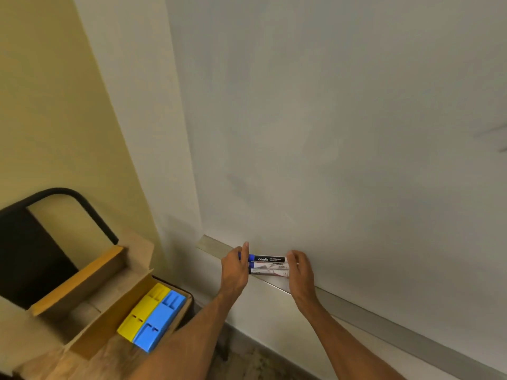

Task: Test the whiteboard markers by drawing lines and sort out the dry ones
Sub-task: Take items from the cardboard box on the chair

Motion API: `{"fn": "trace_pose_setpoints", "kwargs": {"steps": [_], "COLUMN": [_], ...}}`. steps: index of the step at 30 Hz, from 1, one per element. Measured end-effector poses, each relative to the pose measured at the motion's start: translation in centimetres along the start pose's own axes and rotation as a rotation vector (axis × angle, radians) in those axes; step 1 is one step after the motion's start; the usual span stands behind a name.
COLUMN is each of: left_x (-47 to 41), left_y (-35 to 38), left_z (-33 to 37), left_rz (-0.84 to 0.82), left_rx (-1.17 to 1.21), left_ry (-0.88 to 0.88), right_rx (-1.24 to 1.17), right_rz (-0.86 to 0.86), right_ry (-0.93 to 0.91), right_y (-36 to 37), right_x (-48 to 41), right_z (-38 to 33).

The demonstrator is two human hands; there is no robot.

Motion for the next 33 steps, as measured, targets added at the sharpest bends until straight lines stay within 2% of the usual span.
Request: {"fn": "trace_pose_setpoints", "kwargs": {"steps": [2, 4, 14, 20, 27, 30, 33], "left_x": [1.4, 3.0, 9.2, 10.6, 11.4, 11.7, 11.7], "left_y": [1.7, 3.3, 9.0, 12.5, 15.6, 15.7, 15.1], "left_z": [0.2, 0.4, 1.7, 1.6, 2.6, 2.7, 1.9], "left_rz": [-0.025, -0.043, -0.125, -0.213, -0.318, -0.329, -0.314], "left_rx": [0.015, 0.018, 0.017, 0.017, -0.105, -0.221, -0.485], "left_ry": [-0.006, -0.007, 0.046, 0.065, 0.097, 0.216, 0.491], "right_rx": [-0.129, -0.192, -0.367, -0.349, -0.345, -0.379, -0.404], "right_rz": [-0.055, -0.092, 0.03, 0.121, 0.218, 0.255, 0.281], "right_ry": [0.182, 0.249, 0.176, 0.181, 0.209, 0.233, 0.266], "right_y": [-1.7, -3.3, -9.6, -13.2, -16.3, -16.8, -16.4], "right_x": [0.7, 1.5, 5.4, 6.5, 6.4, 6.1, 5.5], "right_z": [1.0, 2.0, 3.8, 5.3, 7.0, 7.7, 8.1]}}
Point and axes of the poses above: each hand's wrist, its own x-axis away from the middle knuckle, its own y-axis out of the palm, z = x × y, the point moved 3 cm from there along -x, towards the middle knuckle, and after that the axes turned 4 degrees about y, right-handed, at the moved point
